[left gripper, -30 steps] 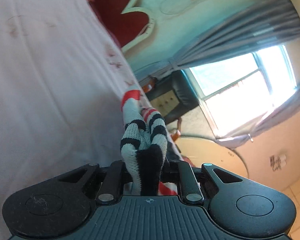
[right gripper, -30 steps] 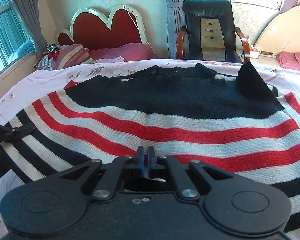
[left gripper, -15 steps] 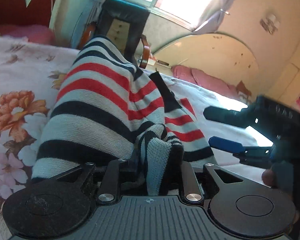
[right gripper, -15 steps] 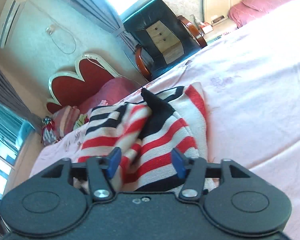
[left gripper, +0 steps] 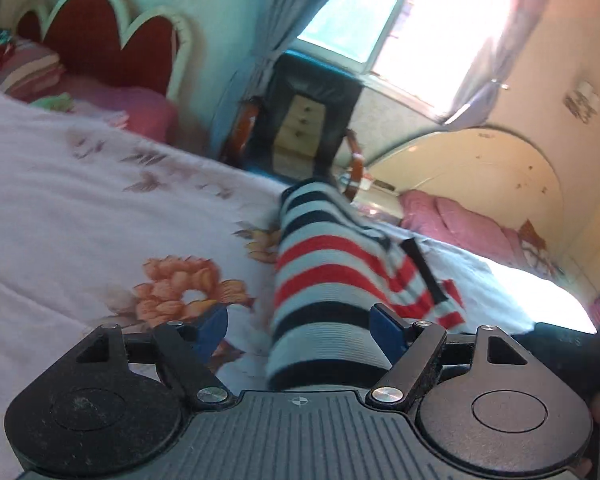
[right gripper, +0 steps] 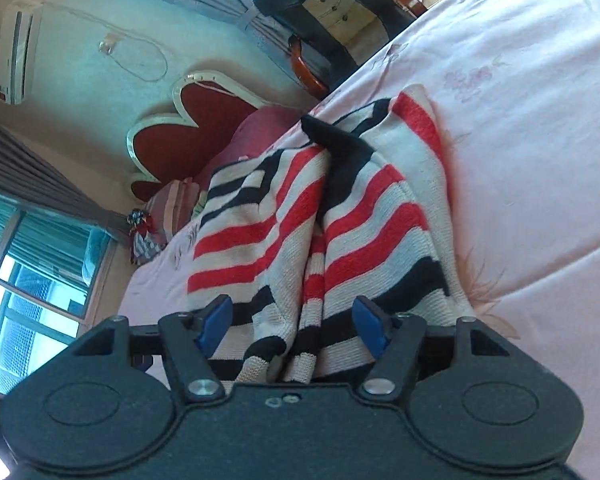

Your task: Fold small clothes

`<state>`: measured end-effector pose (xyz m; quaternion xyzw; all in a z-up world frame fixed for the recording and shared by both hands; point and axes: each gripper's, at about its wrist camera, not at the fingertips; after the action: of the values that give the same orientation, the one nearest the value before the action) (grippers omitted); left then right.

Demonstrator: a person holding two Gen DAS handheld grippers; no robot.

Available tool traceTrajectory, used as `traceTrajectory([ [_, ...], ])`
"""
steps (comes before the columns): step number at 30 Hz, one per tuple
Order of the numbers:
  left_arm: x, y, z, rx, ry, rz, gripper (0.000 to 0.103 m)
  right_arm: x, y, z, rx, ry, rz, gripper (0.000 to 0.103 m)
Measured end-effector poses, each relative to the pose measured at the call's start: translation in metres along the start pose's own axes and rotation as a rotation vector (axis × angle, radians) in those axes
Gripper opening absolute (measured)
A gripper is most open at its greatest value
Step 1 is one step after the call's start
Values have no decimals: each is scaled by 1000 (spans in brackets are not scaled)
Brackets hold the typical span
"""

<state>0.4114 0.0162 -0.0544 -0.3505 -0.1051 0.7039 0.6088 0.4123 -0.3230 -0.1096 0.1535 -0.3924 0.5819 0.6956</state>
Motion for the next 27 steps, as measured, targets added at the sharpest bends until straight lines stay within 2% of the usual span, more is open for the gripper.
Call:
traceTrajectory([
  [1,9,-1,-12,33,-10,23,76,6,0,-7,13,30,19,61],
  [2,14,1,-25,53,11,42,77,13,2,-13,22,66,43,60],
  [4,28,7,-38,65,82,121,77,29,3,-19,15,140,109,58],
  [6,27,11,-43,58,92,145,77,44,6,-24,9,222,172,50],
  [10,8,13,-46,44,52,112,77,67,14,-26,-14,320,300,30],
  [11,3,12,-45,36,47,95,76,73,18,-24,-28,329,337,22],
  [16,-30,6,-43,18,54,-14,76,101,41,17,-213,368,527,19],
  [18,-47,5,-45,21,67,-50,77,103,45,34,-269,412,573,19],
  [20,-64,5,-54,53,57,-95,77,89,43,43,-282,450,554,19],
  [22,-81,9,-71,117,21,-143,77,60,29,36,-230,478,470,19],
  [23,-85,13,-77,133,28,-149,77,42,21,28,-184,495,415,19],
  [27,-90,20,-75,136,46,-142,77,15,24,35,-176,410,310,19],
])
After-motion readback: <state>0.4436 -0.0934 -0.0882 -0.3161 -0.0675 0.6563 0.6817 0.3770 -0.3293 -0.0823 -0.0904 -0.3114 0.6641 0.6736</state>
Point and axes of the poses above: each gripper's, at about its wrist camera, not at the fingertips, and z roughly against the way its jaws point, x to its left, y to its underside, and after that the axes turned 13 degrees about x, right-handed
